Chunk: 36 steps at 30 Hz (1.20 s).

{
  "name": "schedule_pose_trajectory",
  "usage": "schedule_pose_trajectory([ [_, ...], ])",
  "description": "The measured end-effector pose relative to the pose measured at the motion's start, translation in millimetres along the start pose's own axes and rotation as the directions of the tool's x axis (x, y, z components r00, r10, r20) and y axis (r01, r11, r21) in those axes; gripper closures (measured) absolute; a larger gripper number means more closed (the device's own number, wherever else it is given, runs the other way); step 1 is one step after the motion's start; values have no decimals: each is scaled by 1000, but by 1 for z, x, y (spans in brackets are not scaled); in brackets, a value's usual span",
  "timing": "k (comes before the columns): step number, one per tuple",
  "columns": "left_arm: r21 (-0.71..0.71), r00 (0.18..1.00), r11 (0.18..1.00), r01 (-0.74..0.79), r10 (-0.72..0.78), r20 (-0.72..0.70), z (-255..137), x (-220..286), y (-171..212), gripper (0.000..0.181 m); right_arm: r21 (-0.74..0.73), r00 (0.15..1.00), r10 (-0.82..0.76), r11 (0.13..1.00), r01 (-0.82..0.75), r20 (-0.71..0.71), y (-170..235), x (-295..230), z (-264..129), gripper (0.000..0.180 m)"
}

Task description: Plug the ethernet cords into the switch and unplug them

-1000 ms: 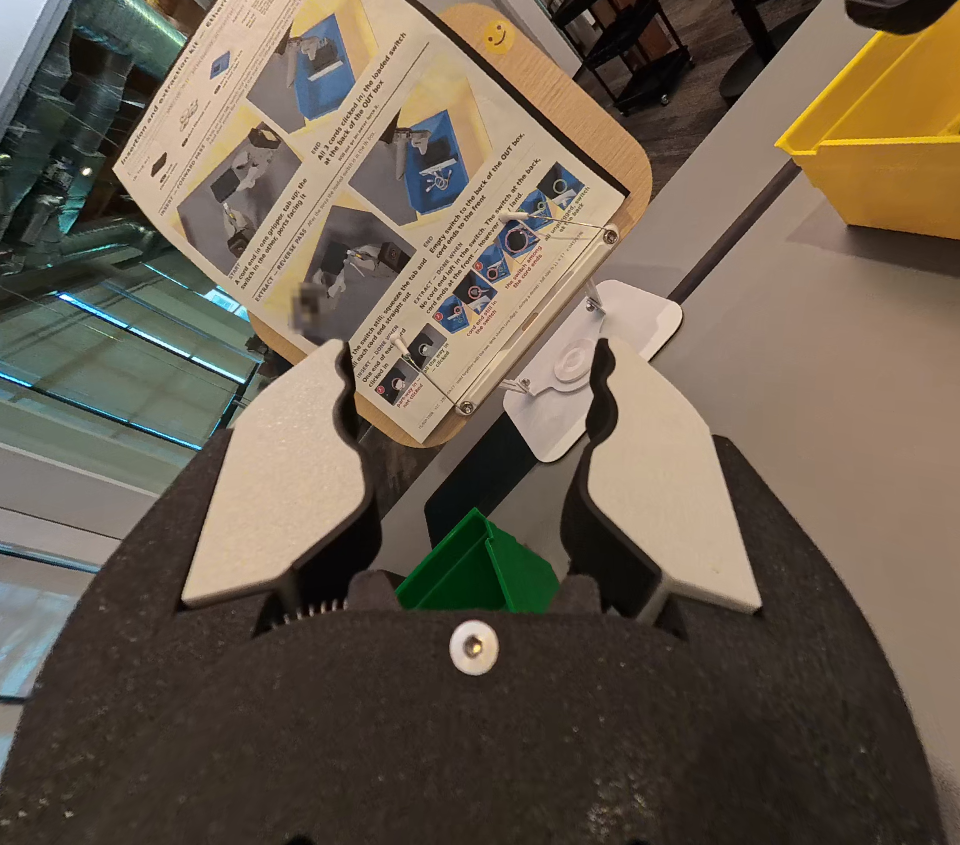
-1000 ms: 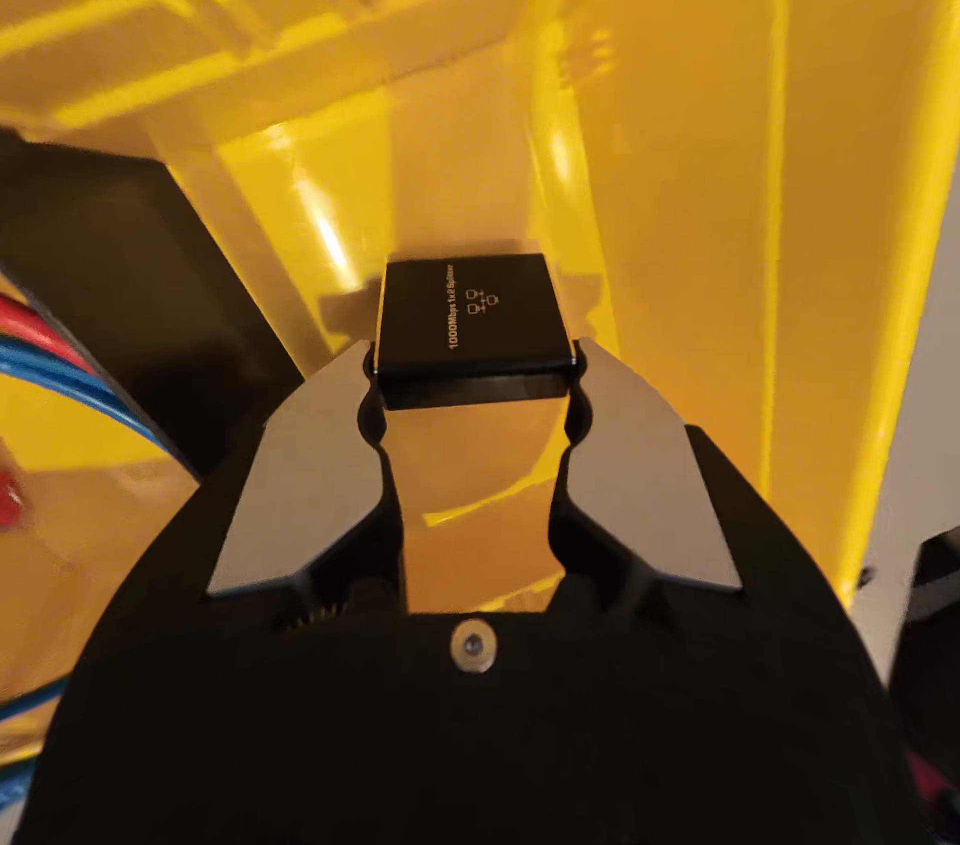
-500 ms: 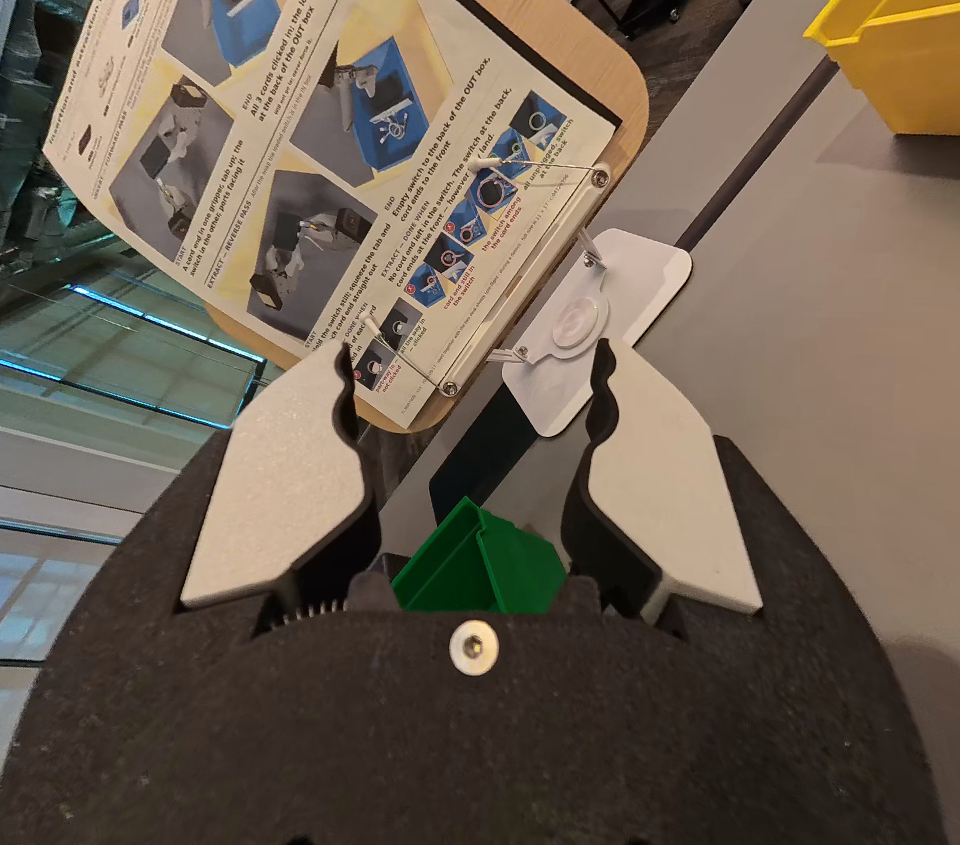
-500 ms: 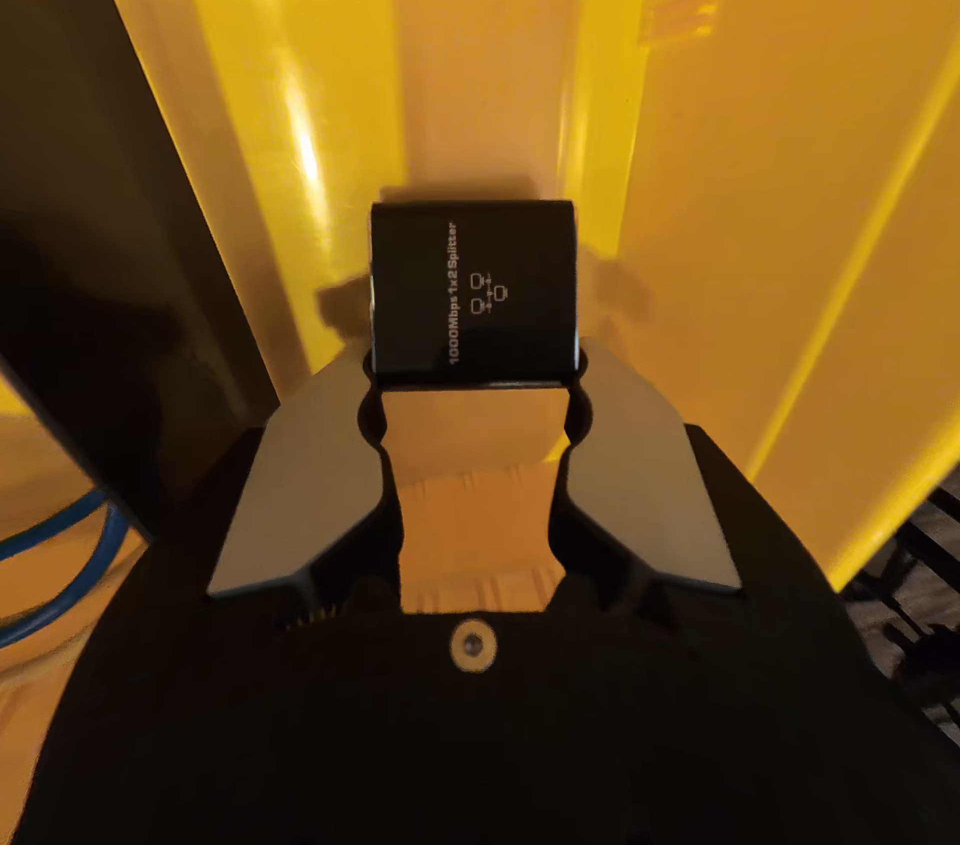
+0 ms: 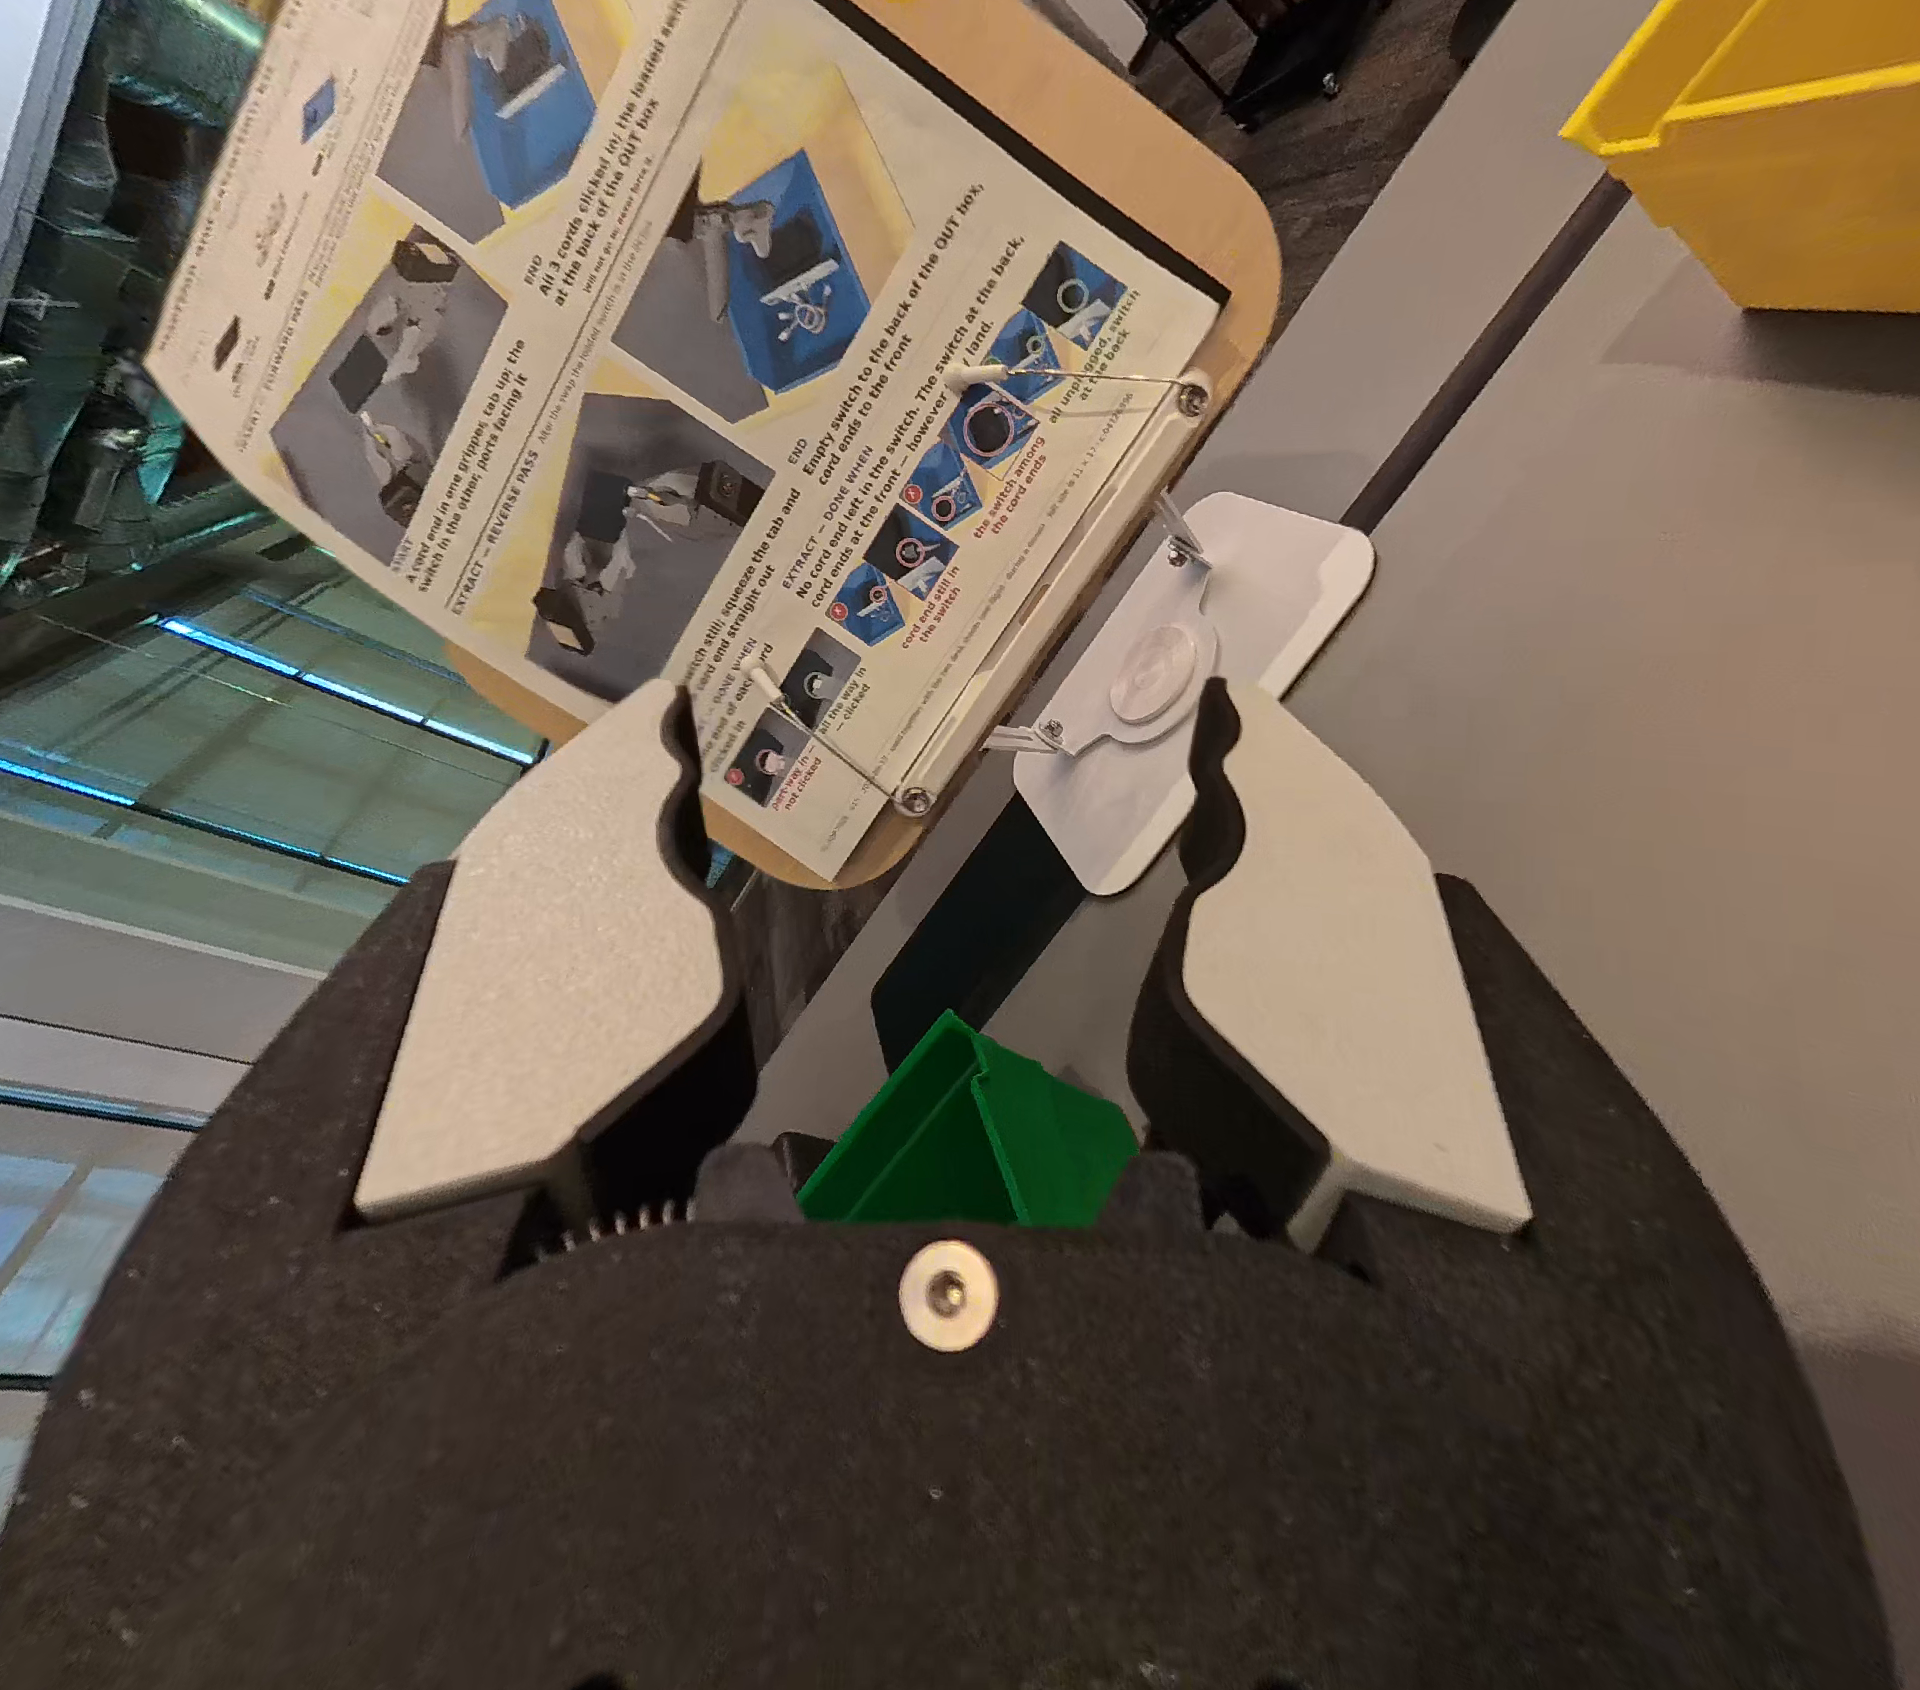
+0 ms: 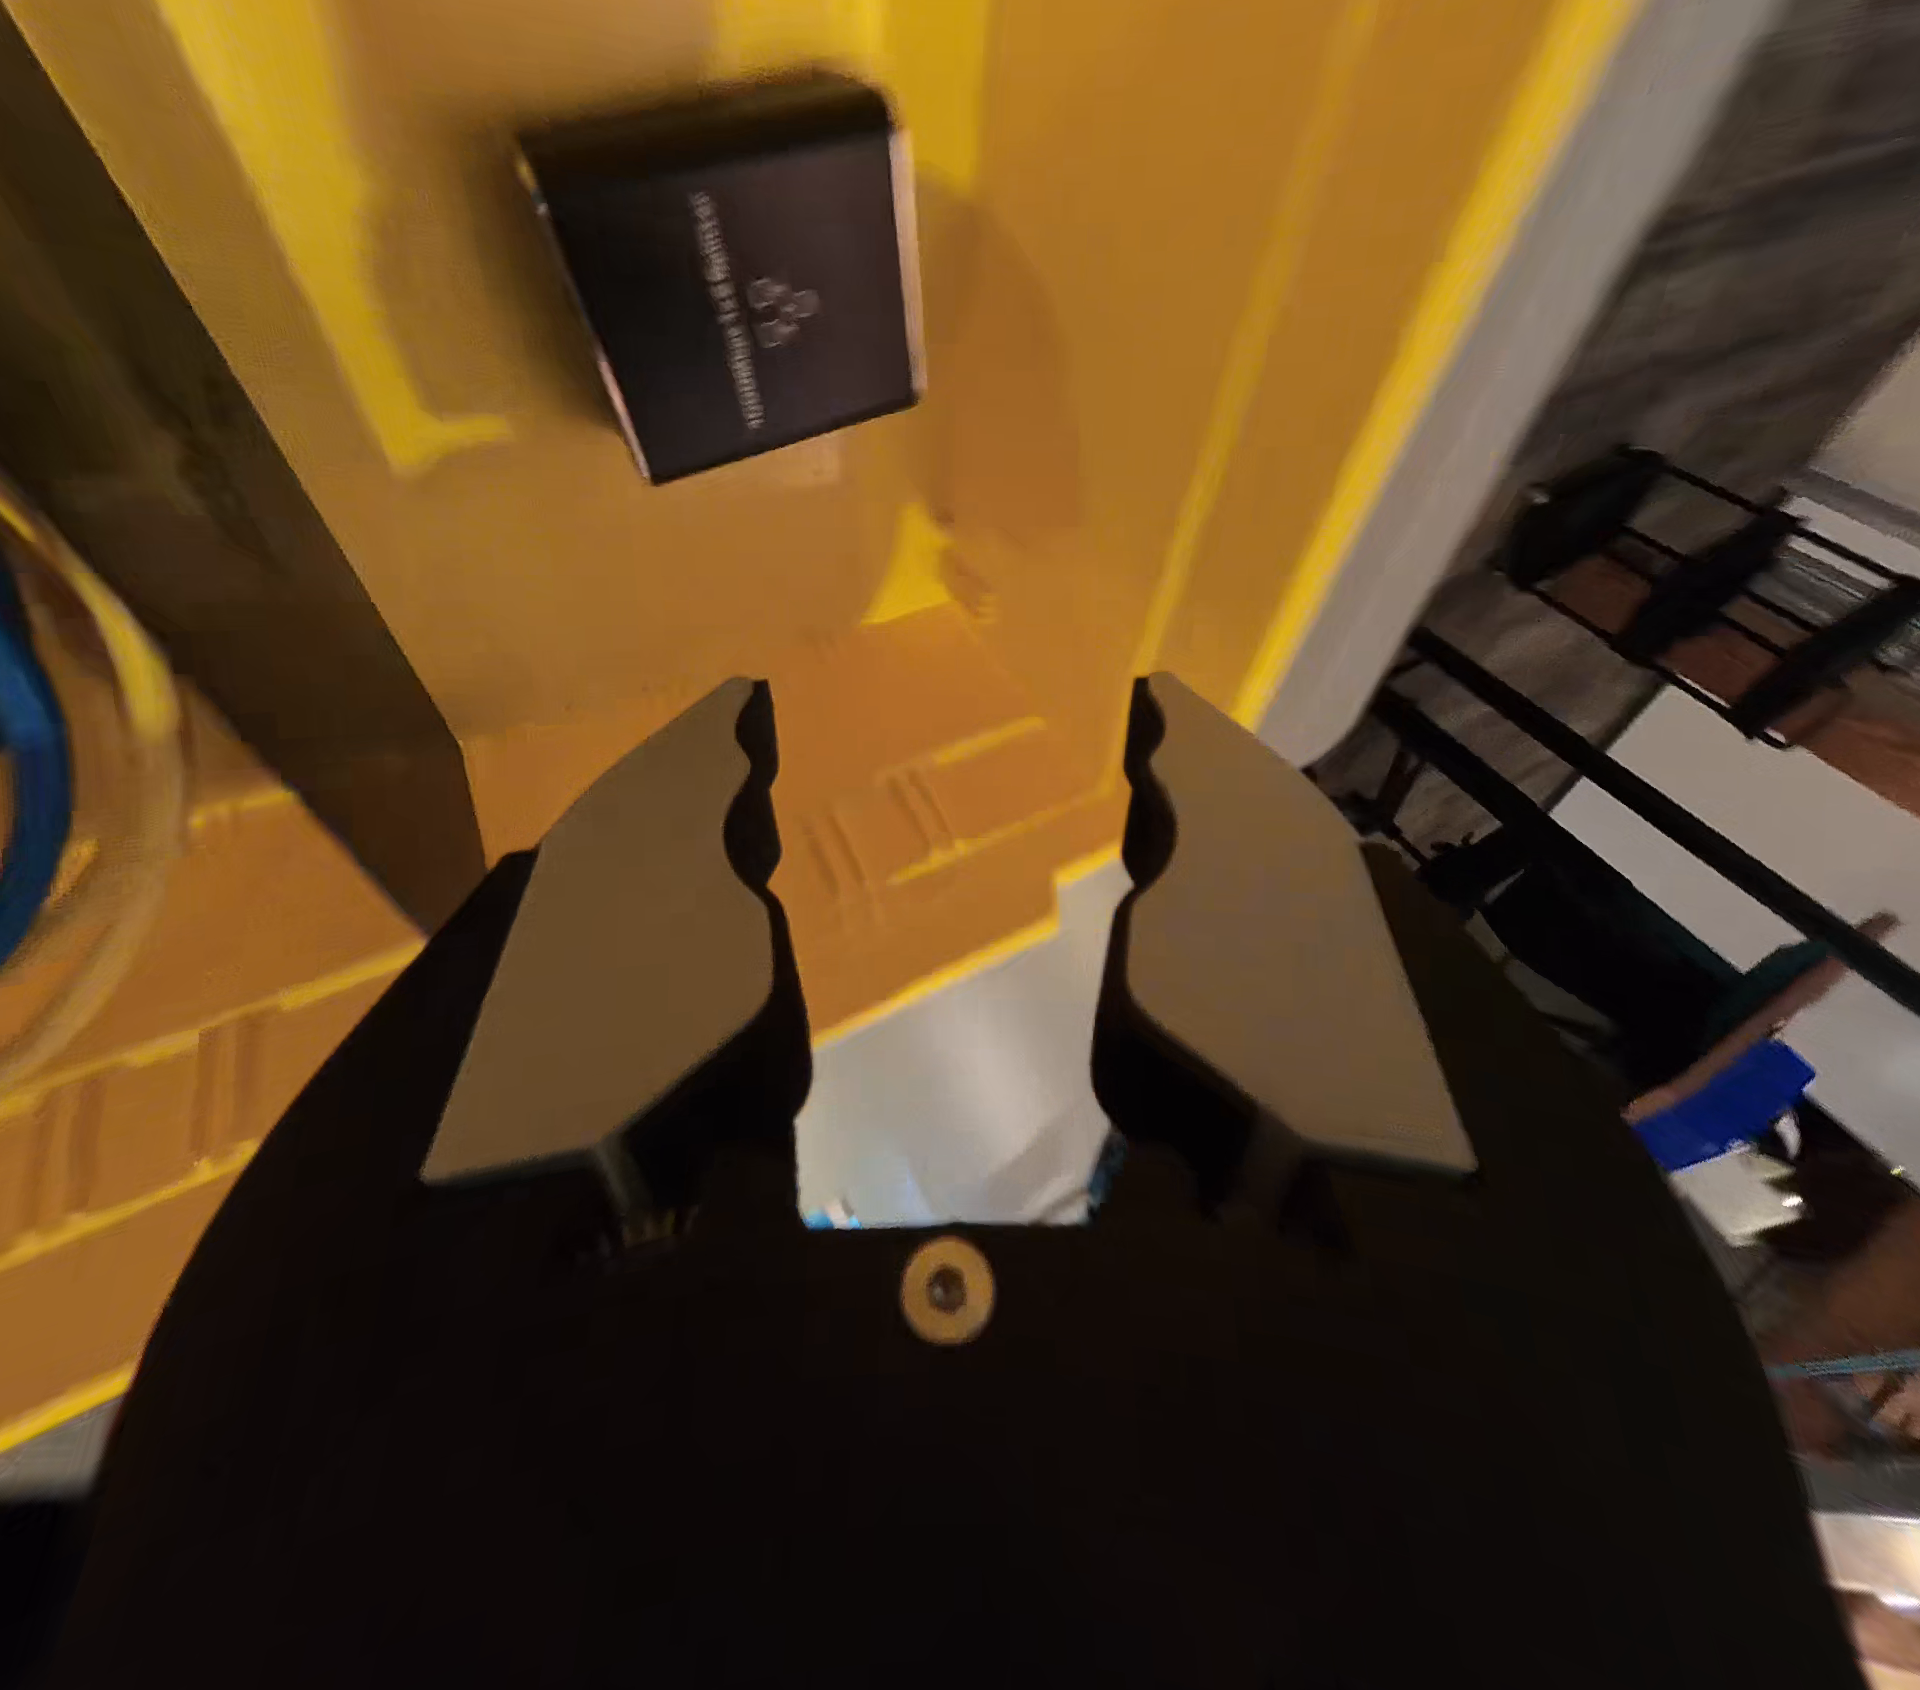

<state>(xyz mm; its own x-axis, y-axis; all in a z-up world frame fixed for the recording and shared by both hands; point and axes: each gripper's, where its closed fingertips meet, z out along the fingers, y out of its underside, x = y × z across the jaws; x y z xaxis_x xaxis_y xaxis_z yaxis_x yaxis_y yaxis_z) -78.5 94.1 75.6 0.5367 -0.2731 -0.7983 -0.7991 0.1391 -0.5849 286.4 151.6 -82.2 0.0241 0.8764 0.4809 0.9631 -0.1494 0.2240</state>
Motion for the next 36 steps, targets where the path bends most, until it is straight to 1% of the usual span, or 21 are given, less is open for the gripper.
schedule_pose_trajectory([
  [2, 9, 999, 999, 35, -35, 8, -9, -14, -1, 91, 165, 971, 204, 969, -183, -121, -2, 20, -42, 115],
  [3, 9, 998, 998, 56, -57, 8, -15, -22, 0, 92, 265, 921, 359, 912, -312, -152, 2, 27, -67, 115],
  [4, 2, 997, 997, 81, -81, 2, -20, -30, 2, 93, 363, 837, 532, 810, -460, -126, 8, 29, -92, 116],
  [6, -57, 988, 988, 143, -146, -56, -33, -38, 15, 95, 469, 586, 809, 503, -726, 41, 27, 15, -128, 118],
  [8, -159, 955, 959, 234, -258, -146, -49, -38, 31, 100, 418, 290, 921, 164, -894, 259, 40, -18, -139, 128],
  [9, -198, 933, 942, 271, -308, -187, -58, -38, 38, 103, 340, 163, 929, 43, -940, 332, 44, -37, -137, 133],
  [10, -231, 914, 928, 293, -342, -218, -67, -39, 46, 106, 296, 102, 931, -7, -955, 350, 47, -51, -131, 154],
  [11, -263, 901, 916, 304, -366, -232, -76, -42, 55, 108, 311, 73, 943, -33, -950, 325, 52, -59, -123, 162],
  [12, -300, 895, 903, 307, -381, -231, -85, -45, 67, 109, 315, 102, 947, 1, -949, 305, 56, -67, -113, 156],
  [13, -342, 893, 888, 307, -392, -219, -93, -50, 81, 109, 230, 88, 959, 25, -973, 269, 67, -79, -101, 143],
  [14, -378, 897, 873, 308, -399, -192, -100, -57, 94, 109, 134, 65, 968, 33, -990, 242, 77, -92, -91, 135],
  [15, -407, 900, 856, 318, -407, -153, -106, -66, 107, 109, 96, 63, 967, 40, -995, 247, 81, -99, -84, 133],
  [17, -459, 887, 805, 376, -456, -74, -118, -83, 134, 112, 83, 54, 956, 32, -996, 290, 81, -106, -73, 134],
  [19, -509, 861, 736, 446, -509, 18, -127, -100, 164, 113, -2, 29, 944, 31, -1000, 327, 79, -120, -64, 134],
  [22, -618, 824, 600, 508, -548, 146, -145, -113, 216, 111, -68, 21, 919, 52, -996, 393, 69, -132, -54, 138],
  [25, -665, 764, 497, 558, -620, 177, -152, -111, 241, 115, -130, 16, 909, 78, -988, 417, 65, -142, -54, 151],
  [27, -645, 735, 497, 581, -660, 153, -147, -110, 238, 120, -106, -9, 900, 42, -993, 437, 64, -139, -69, 150],
  [29, -614, 749, 542, 573, -650, 126, -140, -112, 230, 121, -12, 1, 916, 6, -1000, 401, 71, -131, -93, 151],
  [32, -584, 773, 606, 541, -632, 60, -131, -109, 214, 121, 221, 170, 936, 103, -970, 309, 77, -122, -136, 151],
  [34, -554, 778, 646, 526, -628, 7, -125, -106, 201, 121, 447, 396, 905, 292, -845, 157, 70, -119, -159, 143],
  [36, -524, 782, 679, 514, -622, -39, -120, -103, 188, 121, 637, 669, 742, 504, -584, 26, 34, -146, -174, 122],
])
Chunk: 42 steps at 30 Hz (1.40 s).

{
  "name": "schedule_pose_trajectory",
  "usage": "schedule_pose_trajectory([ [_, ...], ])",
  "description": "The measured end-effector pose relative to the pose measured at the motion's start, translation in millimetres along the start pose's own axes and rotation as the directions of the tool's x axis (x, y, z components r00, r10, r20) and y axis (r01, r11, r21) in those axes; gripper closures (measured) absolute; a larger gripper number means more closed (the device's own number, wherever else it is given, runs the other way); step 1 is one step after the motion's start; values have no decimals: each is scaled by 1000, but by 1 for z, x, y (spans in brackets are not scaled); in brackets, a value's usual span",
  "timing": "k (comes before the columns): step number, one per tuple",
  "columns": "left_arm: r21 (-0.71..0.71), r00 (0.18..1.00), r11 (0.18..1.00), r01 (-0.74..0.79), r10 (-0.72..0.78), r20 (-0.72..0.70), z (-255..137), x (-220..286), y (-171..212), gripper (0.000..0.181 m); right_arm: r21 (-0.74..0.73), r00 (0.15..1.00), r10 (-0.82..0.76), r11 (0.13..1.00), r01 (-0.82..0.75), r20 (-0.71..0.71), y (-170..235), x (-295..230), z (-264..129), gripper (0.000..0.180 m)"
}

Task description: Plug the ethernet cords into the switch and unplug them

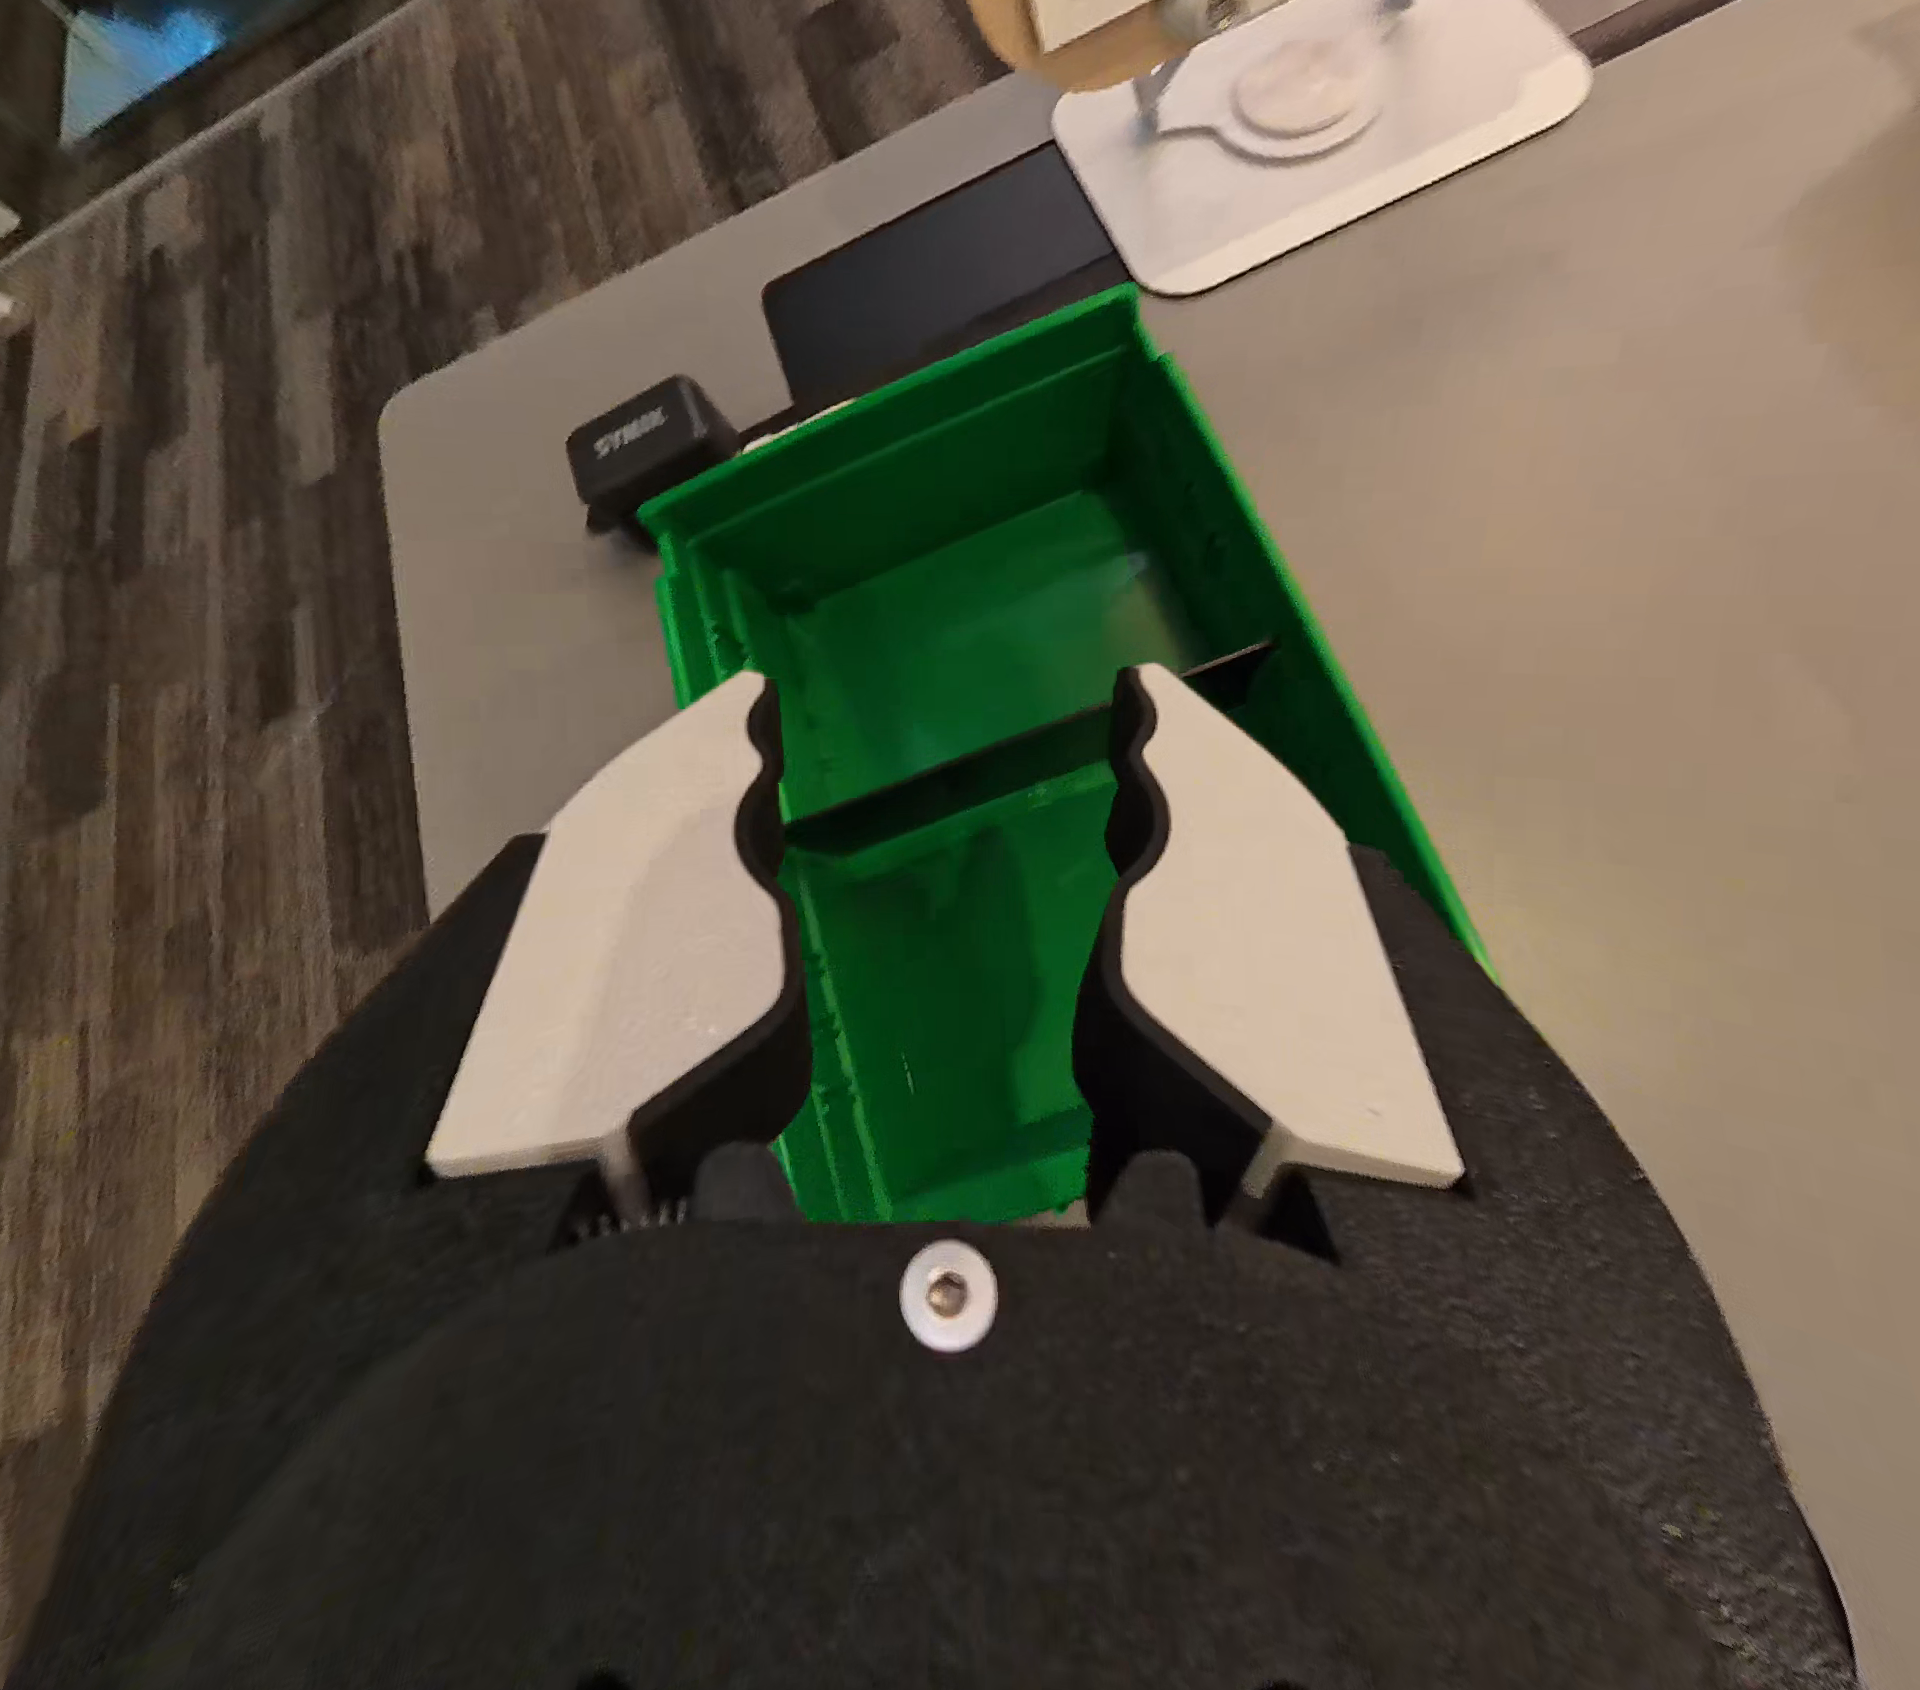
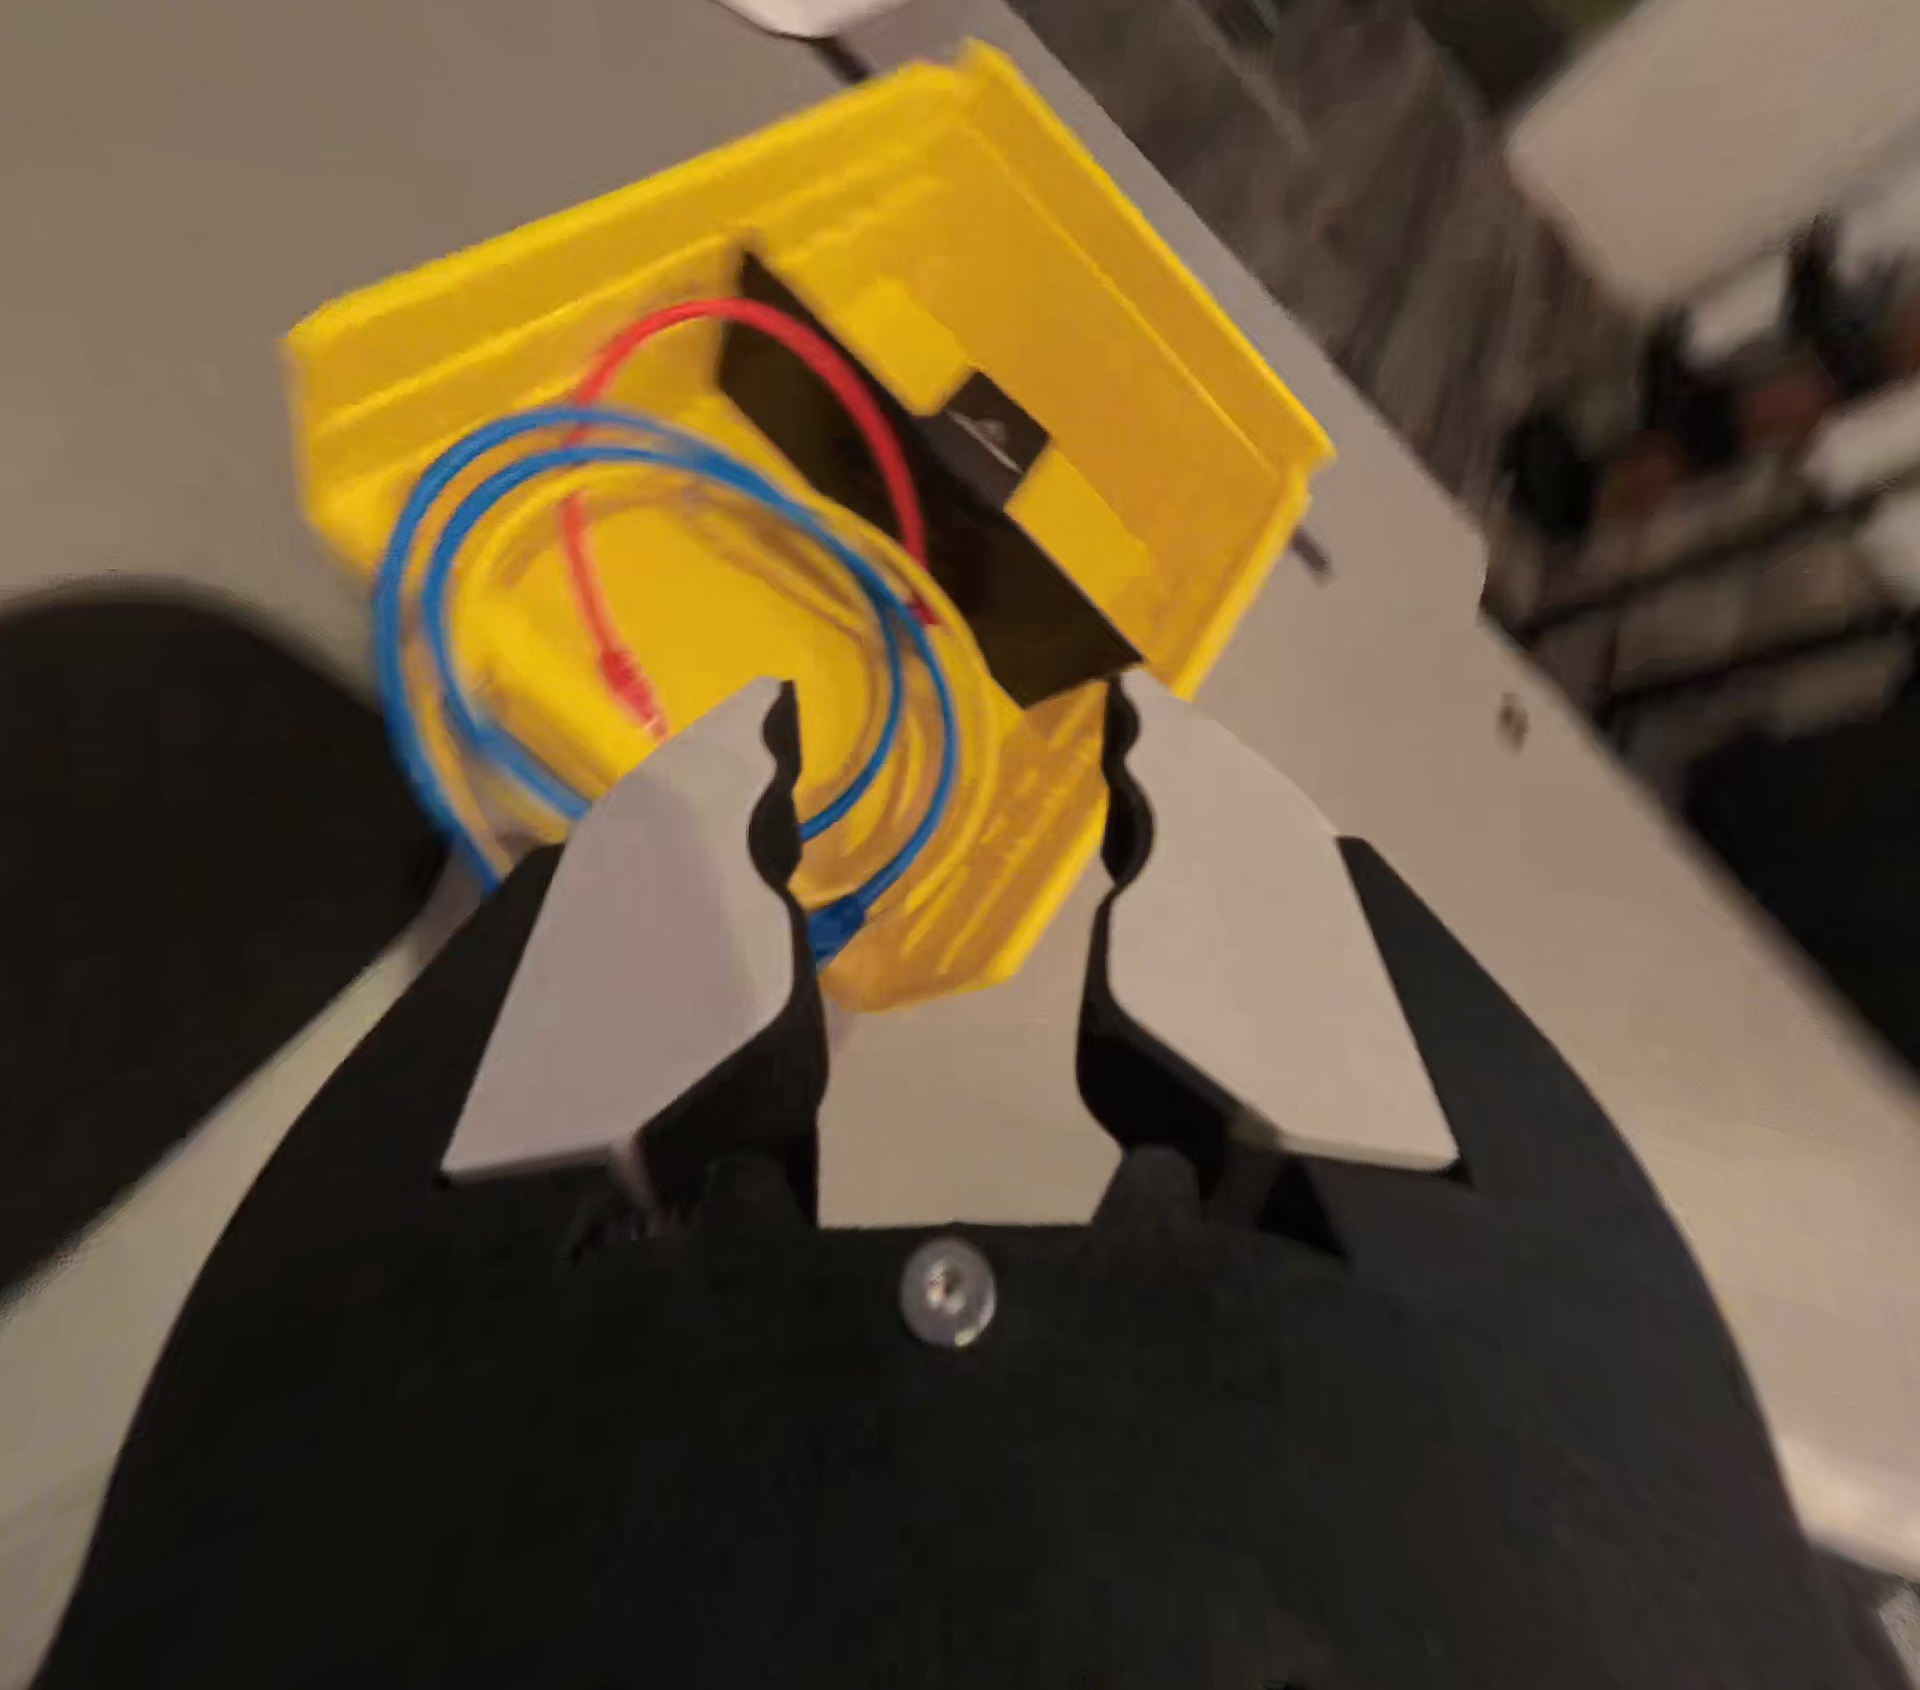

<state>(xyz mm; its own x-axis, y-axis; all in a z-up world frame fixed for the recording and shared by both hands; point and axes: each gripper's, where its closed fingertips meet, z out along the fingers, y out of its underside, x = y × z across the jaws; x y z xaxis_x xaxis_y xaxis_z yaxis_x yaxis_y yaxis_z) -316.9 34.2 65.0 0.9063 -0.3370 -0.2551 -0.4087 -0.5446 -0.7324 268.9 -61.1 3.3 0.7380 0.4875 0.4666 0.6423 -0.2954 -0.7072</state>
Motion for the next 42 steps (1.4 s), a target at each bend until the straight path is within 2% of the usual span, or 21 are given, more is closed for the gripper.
schedule_pose_trajectory([
  [2, 18, 999, 999, -38, 38, -26, 0, 9, -5, 121, 28, 964, -265, 964, 265, -1, 24, -43, -9, 111],
  [3, 27, 998, 998, -53, 54, -37, -1, 14, -8, 121, -29, 932, -363, 932, 362, -28, 43, -53, -10, 100],
  [4, 37, 997, 997, -64, 66, -45, -2, 17, -10, 121, -92, 911, -411, 909, 407, -32, 59, -61, -12, 96],
  [6, 55, 996, 996, -76, 79, -51, -4, 22, -15, 121, -124, 899, -438, 892, 435, -3, 76, -79, -11, 90],
  [11, 67, 992, 992, -110, 113, -50, -4, 34, -21, 121, -73, 830, -555, 832, 551, -55, 65, -98, 7, 95],
  [17, 76, 986, 985, -155, 159, -58, -7, 48, -24, 121, -110, 755, -653, 756, 645, -64, 69, -103, 39, 95],
  [21, 95, 984, 982, -165, 171, -58, -10, 52, -27, 122, -142, 692, -718, 694, 705, -71, 64, -104, 48, 124],
  [23, 97, 984, 982, -164, 170, -58, -10, 52, -28, 122, -137, 703, -710, 700, 701, -32, 63, -107, 46, 144],
  [25, 96, 983, 981, -169, 175, -55, -10, 52, -28, 122, -111, 730, -683, 726, 678, -7, 57, -107, 42, 153],
  [28, 98, 983, 980, -173, 178, -51, -10, 52, -29, 123, -107, 783, -618, 775, 623, 76, 53, -107, 36, 154],
  [39, 114, 978, 974, -195, 202, -54, -14, 59, -32, 126, -86, 829, -445, 863, 498, 339, 35, -96, 22, 155],
  [42, 113, 977, 974, -198, 205, -53, -14, 59, -32, 126, -67, 857, -337, 918, 391, 390, 27, -86, 19, 156],
])
